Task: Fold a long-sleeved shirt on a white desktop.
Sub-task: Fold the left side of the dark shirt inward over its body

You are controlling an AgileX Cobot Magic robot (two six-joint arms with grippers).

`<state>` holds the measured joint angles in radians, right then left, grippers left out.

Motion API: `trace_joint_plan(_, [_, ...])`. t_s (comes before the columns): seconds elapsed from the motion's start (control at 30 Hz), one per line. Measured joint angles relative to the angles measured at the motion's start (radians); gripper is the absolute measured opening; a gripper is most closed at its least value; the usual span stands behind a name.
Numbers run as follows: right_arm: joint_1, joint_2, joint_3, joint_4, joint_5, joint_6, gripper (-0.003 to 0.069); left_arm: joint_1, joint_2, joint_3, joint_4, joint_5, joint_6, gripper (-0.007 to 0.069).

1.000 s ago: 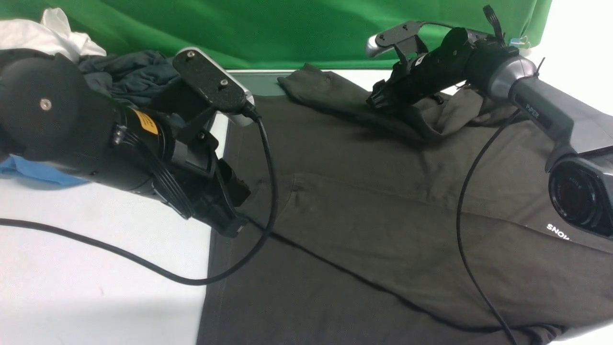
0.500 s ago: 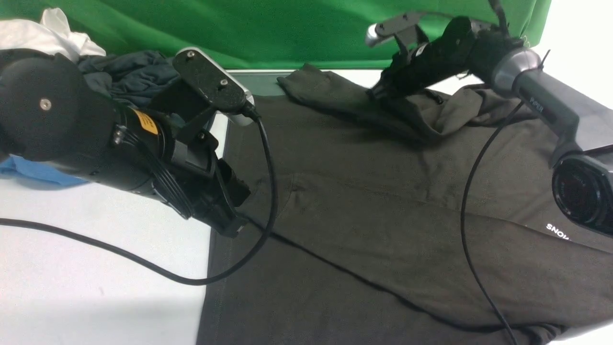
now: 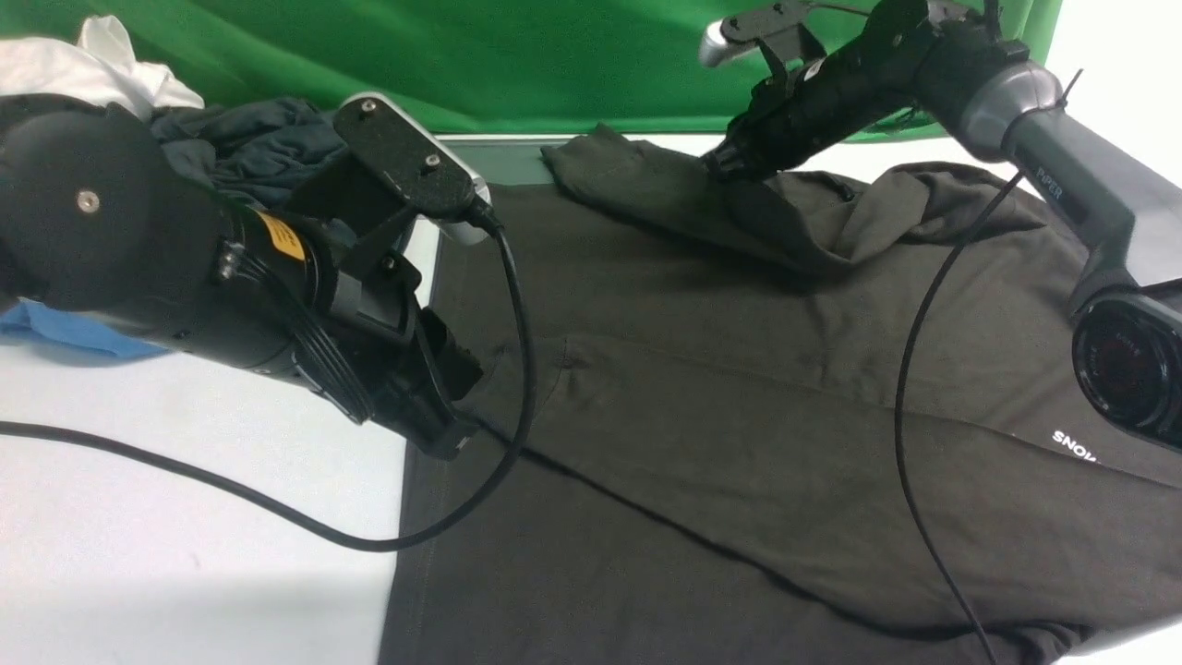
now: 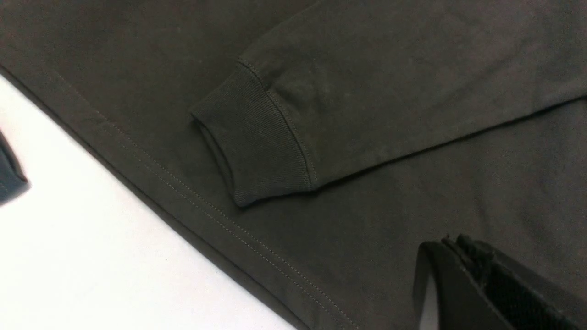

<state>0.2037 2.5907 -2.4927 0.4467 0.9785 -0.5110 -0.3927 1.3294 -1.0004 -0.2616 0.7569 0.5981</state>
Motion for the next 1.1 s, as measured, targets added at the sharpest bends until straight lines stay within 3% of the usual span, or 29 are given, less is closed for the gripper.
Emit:
trace_joint_plan(0.23, [0.000,-0.044,-0.024,0.112,0.217,-0.069,0.0041,0.000,0.000,0.000,0.002,0.000,0.000,0.0018])
trace_joint_plan(0.6, [0.070,-0.074,0.120,0.115,0.237,-0.041,0.0048,0.000,0.000,0.000,0.002,0.000,-0.001,0.0018])
trace_joint_plan(0.67, [0.090,-0.083,0.165,0.104,0.240,-0.012,0.0086,0.000,0.000,0.000,0.002,0.000,-0.001,0.0018])
trace_joint_plan(0.9, [0.088,-0.105,0.169,0.089,0.246,0.101,0.0482,0.000,0.000,0.000,0.002,0.000,-0.001,0.0018])
trace_joint_plan(0.97, [0.076,-0.116,0.144,0.089,0.238,0.130,0.0516,0.000,0.000,0.000,0.002,0.000,-0.001,0.0018])
trace_joint_plan(1.1, [0.042,-0.135,0.105,0.073,0.132,0.200,0.0513,0.000,0.000,0.000,0.001,0.000,-0.001,0.0018])
